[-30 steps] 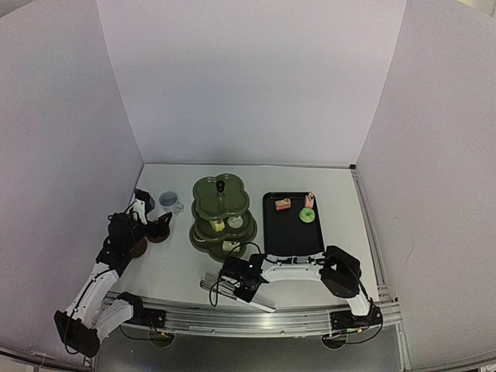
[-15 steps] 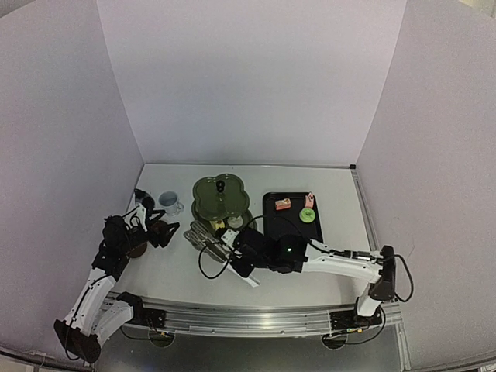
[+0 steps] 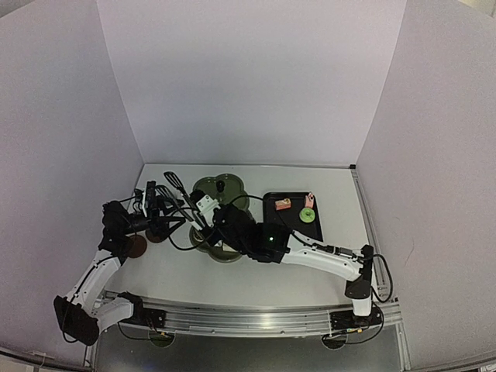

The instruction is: Serve the afternoon tea

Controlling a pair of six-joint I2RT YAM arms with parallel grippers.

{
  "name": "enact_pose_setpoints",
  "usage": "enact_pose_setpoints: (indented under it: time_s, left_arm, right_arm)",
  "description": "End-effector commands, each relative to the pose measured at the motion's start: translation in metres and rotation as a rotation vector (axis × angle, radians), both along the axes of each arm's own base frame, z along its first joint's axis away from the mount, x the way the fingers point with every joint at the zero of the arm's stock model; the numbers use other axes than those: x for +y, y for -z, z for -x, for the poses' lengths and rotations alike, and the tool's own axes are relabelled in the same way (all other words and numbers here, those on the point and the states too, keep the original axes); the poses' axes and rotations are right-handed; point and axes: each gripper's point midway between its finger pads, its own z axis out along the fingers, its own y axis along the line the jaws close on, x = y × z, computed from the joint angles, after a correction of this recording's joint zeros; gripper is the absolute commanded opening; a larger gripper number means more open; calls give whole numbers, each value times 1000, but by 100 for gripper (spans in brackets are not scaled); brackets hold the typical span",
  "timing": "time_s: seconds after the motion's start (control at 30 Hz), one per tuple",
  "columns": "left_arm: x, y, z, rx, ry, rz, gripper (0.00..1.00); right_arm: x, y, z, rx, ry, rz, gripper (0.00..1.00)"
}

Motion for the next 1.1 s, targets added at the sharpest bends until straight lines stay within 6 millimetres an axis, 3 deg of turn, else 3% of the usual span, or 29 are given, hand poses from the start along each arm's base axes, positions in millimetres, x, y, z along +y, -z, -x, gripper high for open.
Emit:
enact_pose_setpoints:
  time_s: [0.0,0.17,0.33,0.43,0.67,0.8,0.93,1.07]
  left_arm:
    - [-8,-48,32,-134,157,57,96]
    - [-10,-47,36,-150,203,47,100]
    - [-13,-56,29,-180,177,57,100]
    - [-12,-65,27,-200,158,69,95]
    - [-12,-68,30,-184,159,71,70]
    - [-12,-67,29,-180,161,71,46]
    - [-12,-66,30,-173,161,68,36]
    - [-12,-65,29,-159,153,68,14]
  right_arm:
    - [4,-40,-14,-75,17,-93,0]
    - [7,-48,-9,-49,-82,-146,0]
    - [23,-40,14,16,-290,-160,0]
    - [24,-34,17,83,-337,-180,0]
    - [20,-29,23,134,-394,-189,0]
    - [22,-29,27,155,-434,-201,0]
    - [24,-30,29,173,-466,-216,0]
    - [21,-28,28,200,-476,-230,0]
